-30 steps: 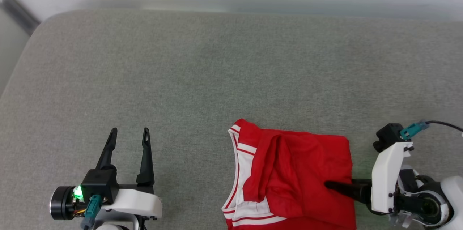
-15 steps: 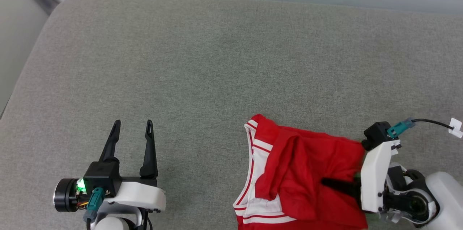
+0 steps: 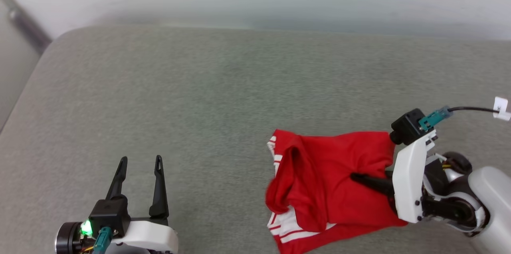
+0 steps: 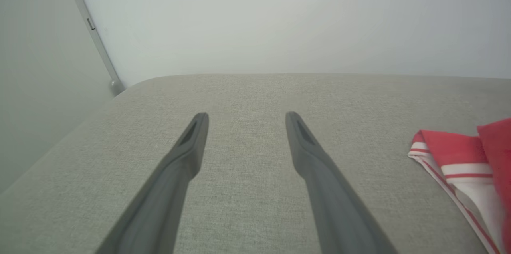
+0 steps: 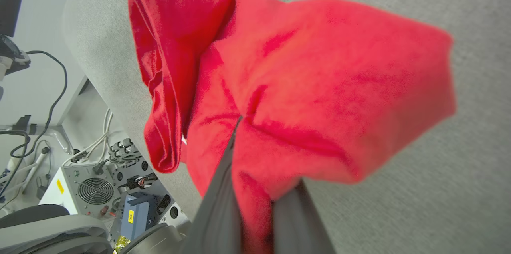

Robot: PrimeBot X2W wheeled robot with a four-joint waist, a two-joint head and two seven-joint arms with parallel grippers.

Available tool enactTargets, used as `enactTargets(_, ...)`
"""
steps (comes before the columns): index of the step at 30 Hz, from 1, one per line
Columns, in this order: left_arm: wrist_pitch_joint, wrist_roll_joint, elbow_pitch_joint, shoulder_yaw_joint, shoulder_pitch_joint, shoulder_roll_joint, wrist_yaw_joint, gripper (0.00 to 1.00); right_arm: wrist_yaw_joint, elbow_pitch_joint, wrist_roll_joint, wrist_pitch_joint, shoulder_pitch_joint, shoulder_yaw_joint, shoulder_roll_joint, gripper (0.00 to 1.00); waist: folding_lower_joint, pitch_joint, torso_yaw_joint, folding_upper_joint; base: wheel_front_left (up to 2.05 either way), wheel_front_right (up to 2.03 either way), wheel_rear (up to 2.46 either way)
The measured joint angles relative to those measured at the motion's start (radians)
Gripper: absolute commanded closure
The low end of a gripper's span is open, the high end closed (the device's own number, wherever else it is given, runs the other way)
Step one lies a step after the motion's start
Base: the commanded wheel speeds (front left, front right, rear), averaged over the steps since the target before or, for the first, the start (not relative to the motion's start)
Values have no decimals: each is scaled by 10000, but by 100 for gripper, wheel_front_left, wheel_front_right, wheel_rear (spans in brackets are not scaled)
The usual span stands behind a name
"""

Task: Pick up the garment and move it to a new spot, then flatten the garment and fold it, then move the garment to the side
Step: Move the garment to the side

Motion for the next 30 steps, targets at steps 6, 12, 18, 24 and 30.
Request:
enactTargets(6,0,-96,-121,69,231,-6,119,0,0,-1103,-284,236,-458,347,-970,100,0,-175,-1006,0,0,0,0)
enactTargets(12,-2,-132,-337,161,237,-4,167,0,0,-1653,-648,399,-663,261,-1910,100,0,-45,-2167,0,0,0,0)
enactTargets(18,0,23,-546,374,-180,23,21,0,0,-1388,-1685,157,-1008,10,-2786,100,0,676,-2958,0,0,0,0)
enactTargets(24,0,128,-700,500,-567,198,-188,0,2,-13,-2915,-462,-1755,-278,-3147,100,1,1618,-3400,0,0,0,0)
enactTargets(30,0,203,-949,619,-1022,360,-334,0,2,1708,-3754,-1035,-2449,-991,-3147,100,1,2551,-3485,0,0,0,0)
